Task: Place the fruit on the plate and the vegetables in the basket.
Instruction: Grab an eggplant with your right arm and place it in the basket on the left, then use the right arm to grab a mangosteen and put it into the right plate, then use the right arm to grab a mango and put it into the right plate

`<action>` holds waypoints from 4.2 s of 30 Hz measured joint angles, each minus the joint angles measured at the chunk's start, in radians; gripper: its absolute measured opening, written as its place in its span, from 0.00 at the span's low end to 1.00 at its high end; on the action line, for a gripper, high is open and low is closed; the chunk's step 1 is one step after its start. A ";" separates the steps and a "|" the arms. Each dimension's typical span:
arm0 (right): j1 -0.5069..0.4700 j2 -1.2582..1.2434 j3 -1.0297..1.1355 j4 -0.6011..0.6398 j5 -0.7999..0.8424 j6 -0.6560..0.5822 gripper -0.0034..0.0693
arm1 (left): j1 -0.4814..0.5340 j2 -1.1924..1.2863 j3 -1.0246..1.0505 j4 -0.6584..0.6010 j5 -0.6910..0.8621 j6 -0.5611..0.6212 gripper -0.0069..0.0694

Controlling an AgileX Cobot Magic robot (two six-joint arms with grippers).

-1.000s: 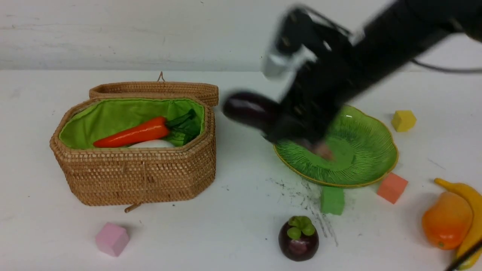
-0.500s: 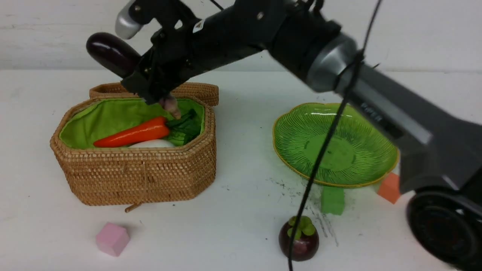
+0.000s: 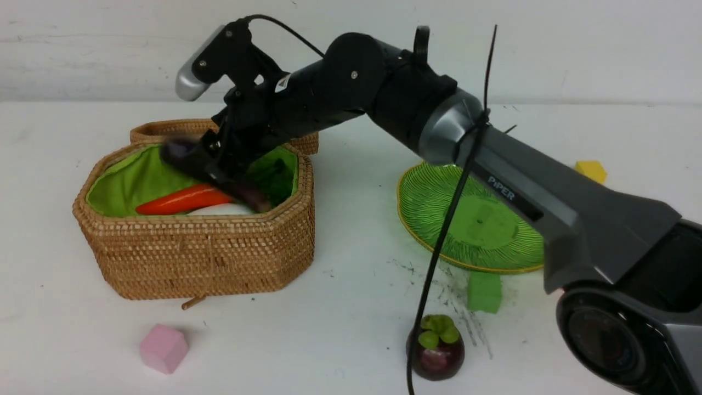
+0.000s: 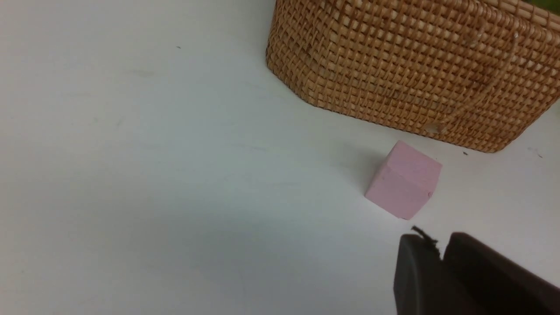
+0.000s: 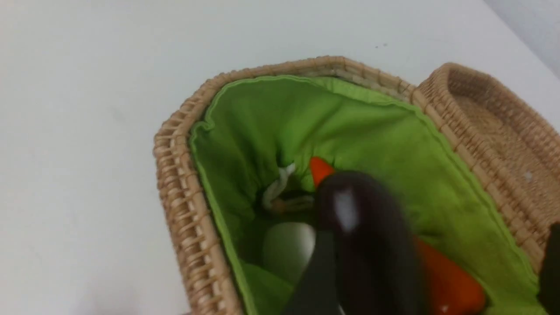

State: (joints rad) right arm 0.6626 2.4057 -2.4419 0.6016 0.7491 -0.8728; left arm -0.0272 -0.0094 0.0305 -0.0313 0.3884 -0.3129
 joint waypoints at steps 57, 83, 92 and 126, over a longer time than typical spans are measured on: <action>-0.209 -0.551 0.871 -0.366 0.203 0.836 0.85 | 0.000 0.000 0.000 0.000 0.001 0.000 0.26; -0.492 -0.217 0.641 -0.264 0.075 0.884 0.89 | 0.000 0.000 0.000 0.000 0.001 0.000 0.28; -0.561 -0.371 0.623 -0.268 0.215 0.903 0.96 | 0.000 0.000 0.000 0.000 0.001 0.000 0.28; -0.843 -0.721 1.309 -0.270 0.151 1.033 0.83 | 0.000 0.000 0.000 0.000 0.000 0.000 0.30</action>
State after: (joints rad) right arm -0.1806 1.6844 -1.1329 0.3320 0.9006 0.1605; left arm -0.0272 -0.0094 0.0305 -0.0313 0.3882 -0.3129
